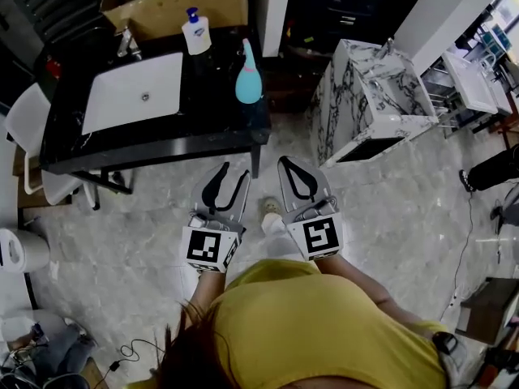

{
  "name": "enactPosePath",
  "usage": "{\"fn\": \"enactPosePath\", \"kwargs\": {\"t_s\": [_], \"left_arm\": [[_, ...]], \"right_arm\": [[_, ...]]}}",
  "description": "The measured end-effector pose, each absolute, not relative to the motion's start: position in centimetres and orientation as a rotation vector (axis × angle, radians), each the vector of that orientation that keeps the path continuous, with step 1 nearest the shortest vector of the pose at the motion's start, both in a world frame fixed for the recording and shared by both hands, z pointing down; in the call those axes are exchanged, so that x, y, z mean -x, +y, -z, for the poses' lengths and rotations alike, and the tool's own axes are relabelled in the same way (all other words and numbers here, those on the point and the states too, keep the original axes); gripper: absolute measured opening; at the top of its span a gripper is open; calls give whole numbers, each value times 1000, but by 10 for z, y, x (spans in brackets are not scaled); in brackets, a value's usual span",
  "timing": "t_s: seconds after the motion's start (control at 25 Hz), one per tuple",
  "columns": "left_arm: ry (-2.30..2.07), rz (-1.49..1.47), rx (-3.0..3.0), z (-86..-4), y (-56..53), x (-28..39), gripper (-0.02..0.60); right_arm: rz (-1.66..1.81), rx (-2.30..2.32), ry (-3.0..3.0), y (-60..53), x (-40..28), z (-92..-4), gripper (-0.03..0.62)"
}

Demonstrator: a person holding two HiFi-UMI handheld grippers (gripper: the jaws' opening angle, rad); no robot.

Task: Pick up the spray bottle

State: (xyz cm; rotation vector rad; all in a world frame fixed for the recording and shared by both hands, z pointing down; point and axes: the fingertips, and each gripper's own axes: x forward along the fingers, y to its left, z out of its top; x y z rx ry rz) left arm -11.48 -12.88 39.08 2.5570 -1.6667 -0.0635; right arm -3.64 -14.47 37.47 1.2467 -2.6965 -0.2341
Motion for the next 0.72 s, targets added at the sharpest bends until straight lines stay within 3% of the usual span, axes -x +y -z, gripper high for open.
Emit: {"fn": "enactPosePath", "kwargs": {"t_s": [0.72], "left_arm": [[-1867,-12,-2426,-396,-328,117,163]], "right_arm": [[185,-971,-2795,-344,49,-398,0]]}}
